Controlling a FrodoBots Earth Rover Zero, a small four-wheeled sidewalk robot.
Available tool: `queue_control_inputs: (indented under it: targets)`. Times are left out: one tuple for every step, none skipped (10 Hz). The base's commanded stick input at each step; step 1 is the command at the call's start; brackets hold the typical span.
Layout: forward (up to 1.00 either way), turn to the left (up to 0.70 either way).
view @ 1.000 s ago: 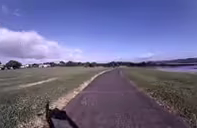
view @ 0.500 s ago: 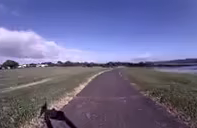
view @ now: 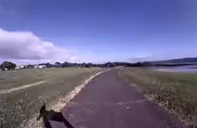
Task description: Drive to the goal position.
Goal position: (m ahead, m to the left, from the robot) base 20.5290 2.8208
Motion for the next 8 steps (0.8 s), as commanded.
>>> queue_control_inputs:
  targets:
    - [0.7, 0.0]
    - [0.7, 0.0]
    - [0.7, 0.0]
    - [0.7, 0.0]
    - [0.7, 0.0]
    - [0.7, 0.0]
    - [0.7, 0.0]
    - [0.7, 0.0]
